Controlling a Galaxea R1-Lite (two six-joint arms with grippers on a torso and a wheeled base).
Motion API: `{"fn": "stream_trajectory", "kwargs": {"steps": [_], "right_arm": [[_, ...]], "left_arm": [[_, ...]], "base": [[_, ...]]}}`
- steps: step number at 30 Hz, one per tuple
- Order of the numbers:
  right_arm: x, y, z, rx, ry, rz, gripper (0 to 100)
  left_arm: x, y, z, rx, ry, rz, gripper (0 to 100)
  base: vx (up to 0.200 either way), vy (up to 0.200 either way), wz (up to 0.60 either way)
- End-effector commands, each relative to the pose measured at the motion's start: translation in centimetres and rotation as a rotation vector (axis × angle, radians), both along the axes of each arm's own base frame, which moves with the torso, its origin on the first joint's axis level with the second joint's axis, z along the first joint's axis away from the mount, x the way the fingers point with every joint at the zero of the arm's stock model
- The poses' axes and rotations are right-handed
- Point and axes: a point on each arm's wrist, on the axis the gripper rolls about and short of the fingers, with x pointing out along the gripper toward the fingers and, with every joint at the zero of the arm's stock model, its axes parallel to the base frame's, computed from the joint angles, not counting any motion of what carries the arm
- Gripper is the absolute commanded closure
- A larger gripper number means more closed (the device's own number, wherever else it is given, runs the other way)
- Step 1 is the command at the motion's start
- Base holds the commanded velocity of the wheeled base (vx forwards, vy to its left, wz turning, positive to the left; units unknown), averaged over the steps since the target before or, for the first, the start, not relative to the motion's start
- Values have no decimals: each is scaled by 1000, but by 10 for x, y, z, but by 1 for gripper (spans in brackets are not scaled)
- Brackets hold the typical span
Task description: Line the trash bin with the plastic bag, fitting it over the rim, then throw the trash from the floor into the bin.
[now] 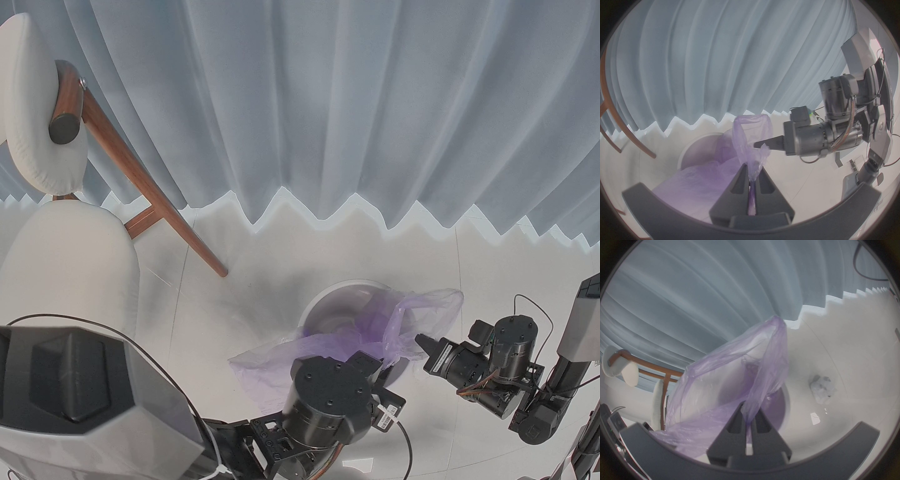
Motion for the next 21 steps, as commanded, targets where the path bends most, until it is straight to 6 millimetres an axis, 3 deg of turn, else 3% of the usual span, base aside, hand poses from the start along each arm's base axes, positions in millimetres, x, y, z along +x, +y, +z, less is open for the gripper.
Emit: {"fn": "stream_trajectory", "kwargs": {"steps": [1, 4, 10, 11, 16, 21], "right_arm": [[6, 4, 17, 49, -70, 43, 100], [3, 3, 30, 72, -111, 135, 100], [-2, 3, 35, 11, -166, 296, 100], [-2, 2, 36, 4, -172, 306, 100], [7, -10, 36, -51, -206, 306, 100], [13, -26, 34, -65, -203, 268, 100]], "left_arm": [[-7, -6, 11, -39, -14, -16, 100], [-12, -5, 17, -52, -23, -13, 100], [-10, 5, 24, -63, -24, 14, 100], [-10, 7, 22, -58, -19, 16, 0], [-17, 18, 28, -92, 15, 27, 0], [-14, 54, 40, -116, 29, 88, 0]], "base": [[0, 0, 0], [0, 0, 0], [0, 0, 0], [0, 0, 0], [0, 0, 0], [0, 0, 0]]}}
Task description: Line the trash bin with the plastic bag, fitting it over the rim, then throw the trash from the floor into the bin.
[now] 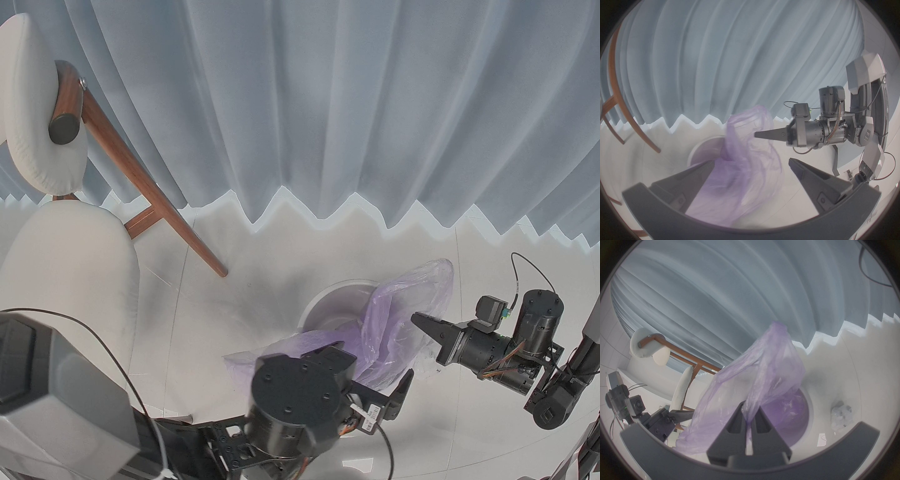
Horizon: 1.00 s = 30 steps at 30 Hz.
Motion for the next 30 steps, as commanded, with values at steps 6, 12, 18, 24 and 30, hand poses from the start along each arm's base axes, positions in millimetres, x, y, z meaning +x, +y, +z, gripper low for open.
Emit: {"fn": "stream_trajectory", "kwargs": {"steps": [6, 12, 18, 24, 30], "right_arm": [[4, -16, -1, -14, 1, -47, 100], [4, -16, -5, -51, -7, -39, 100], [0, -18, -12, -69, 25, -42, 100], [-10, -24, -15, -99, 41, -52, 100], [-15, -27, -16, -117, 45, -89, 100]], "left_arm": [[2, 71, 26, -33, 3, 116, 0], [-2, 110, 11, 16, 71, -5, 0], [-29, 122, -1, 27, 153, -253, 0], [-48, 140, -16, 41, 210, -300, 0], [-36, 127, -25, 52, 193, -121, 0]], "base": [[0, 0, 0], [0, 0, 0], [0, 0, 0], [0, 0, 0], [0, 0, 0]]}}
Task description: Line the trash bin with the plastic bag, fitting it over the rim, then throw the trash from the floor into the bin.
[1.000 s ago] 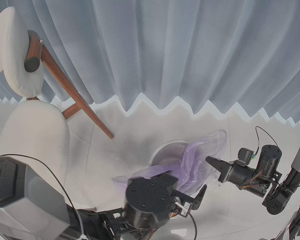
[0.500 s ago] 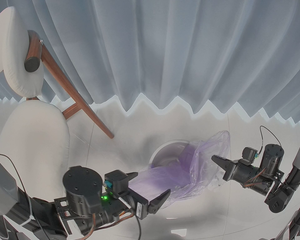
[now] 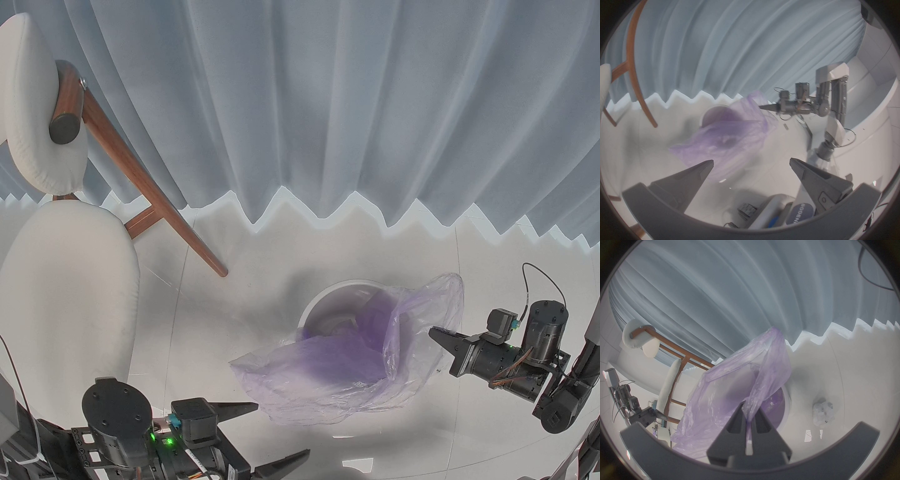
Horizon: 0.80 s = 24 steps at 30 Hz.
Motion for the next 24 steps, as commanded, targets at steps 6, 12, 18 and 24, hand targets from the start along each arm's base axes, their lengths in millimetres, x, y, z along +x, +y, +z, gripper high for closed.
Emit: {"fn": "stream_trajectory", "kwargs": {"steps": [6, 12, 18, 24], "right_arm": [[2, -2, 4, -11, -23, -87, 100], [3, -1, 1, 12, 4, -119, 100], [6, 1, -1, 13, 12, -122, 100], [6, 3, 0, 11, 0, -135, 100]], "left_arm": [[4, -27, -38, 126, -83, 248, 0], [-10, -42, -38, 77, -125, 132, 0], [-44, -47, -45, 134, -137, 44, 0], [-28, -54, -51, 170, -185, 216, 0]], "base": [[0, 0, 0], [0, 0, 0], [0, 0, 0], [0, 0, 0]]}}
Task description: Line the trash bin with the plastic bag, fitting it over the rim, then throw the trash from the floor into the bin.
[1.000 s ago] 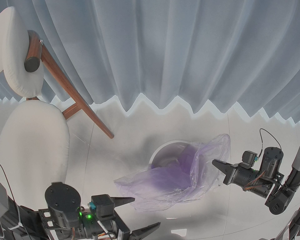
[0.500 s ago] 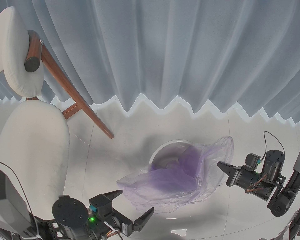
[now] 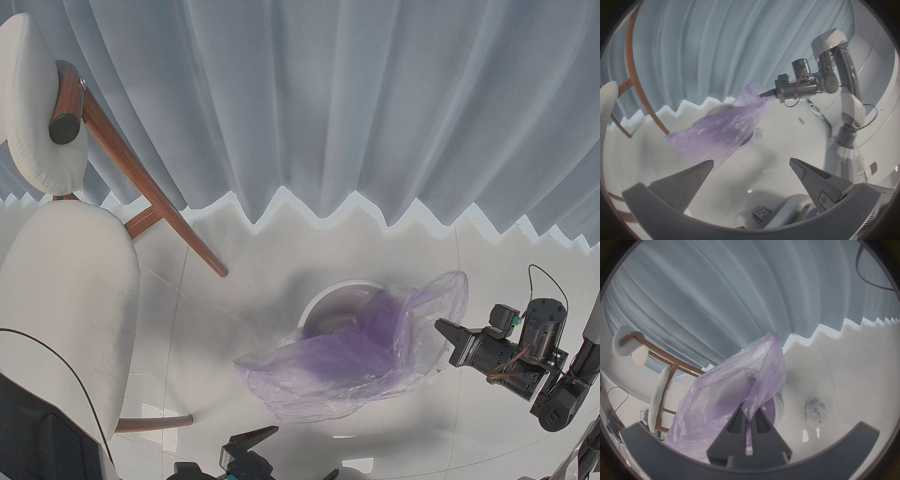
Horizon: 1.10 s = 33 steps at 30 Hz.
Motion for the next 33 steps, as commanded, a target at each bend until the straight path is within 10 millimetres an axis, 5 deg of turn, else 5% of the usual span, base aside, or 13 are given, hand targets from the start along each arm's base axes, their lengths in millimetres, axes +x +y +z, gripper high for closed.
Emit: {"fn": "stream_trajectory", "kwargs": {"steps": [1, 18, 25, 33], "right_arm": [[1, 2, 0, -4, -5, -16, 100], [7, 12, 9, 12, -59, -14, 100], [7, 18, 12, 17, -72, -3, 100], [1, 15, 6, 1, -42, -4, 100]], "left_arm": [[12, -8, -10, 50, -44, 110, 0], [39, -28, -25, 97, -108, 228, 0], [69, -30, -20, 55, -138, 330, 0], [72, -31, -13, 19, -154, 344, 0]], "base": [[0, 0, 0], [0, 0, 0], [0, 0, 0], [0, 0, 0]]}}
